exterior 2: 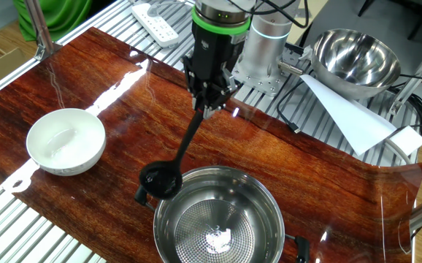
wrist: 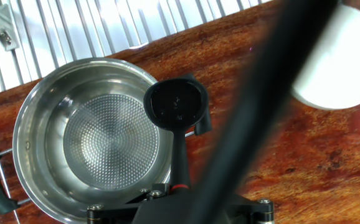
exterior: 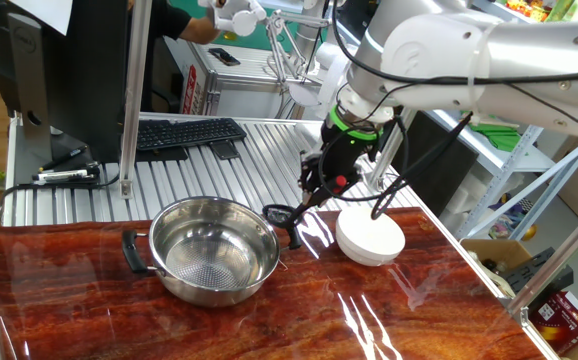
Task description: Scoop water with a large spoon from one bowl to another
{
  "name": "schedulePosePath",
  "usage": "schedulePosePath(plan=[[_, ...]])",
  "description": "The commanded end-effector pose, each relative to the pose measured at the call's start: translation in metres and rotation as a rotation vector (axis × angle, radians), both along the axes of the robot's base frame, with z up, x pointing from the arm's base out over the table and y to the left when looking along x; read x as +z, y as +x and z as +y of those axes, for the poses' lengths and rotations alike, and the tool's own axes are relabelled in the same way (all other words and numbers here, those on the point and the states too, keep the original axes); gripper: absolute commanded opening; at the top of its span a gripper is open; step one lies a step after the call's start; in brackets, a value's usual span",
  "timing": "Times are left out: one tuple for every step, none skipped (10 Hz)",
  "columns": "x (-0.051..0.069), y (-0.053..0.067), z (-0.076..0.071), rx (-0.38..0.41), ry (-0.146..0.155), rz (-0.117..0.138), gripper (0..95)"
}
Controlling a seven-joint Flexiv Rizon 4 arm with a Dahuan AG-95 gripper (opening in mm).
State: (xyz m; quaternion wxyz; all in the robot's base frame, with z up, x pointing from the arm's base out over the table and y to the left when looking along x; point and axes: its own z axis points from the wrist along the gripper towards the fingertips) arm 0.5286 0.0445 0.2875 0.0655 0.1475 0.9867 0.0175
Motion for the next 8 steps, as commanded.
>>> schedulePosePath(plan=[[0.002,-0.001,-0.003,0.003,0.001,-0.007,0.0],[0.004,-0.001,-0.005,0.005,0.002,-0.008,0.0],[0.005,0.000,-0.006,0.008,0.002,-0.008,0.0],[0.007,0.001,-0.008,0.013,0.002,-0.008,0.0],[0.009,0.001,-0.011,0.019,0.003,-0.008,0.0],[0.012,0.001,-0.016,0.027,0.009,-0.006,0.0],[0.014,0.000,-0.019,0.028,0.014,-0.009,0.0],[0.015,-0.001,-0.020,0.026,0.021,-0.010,0.0]])
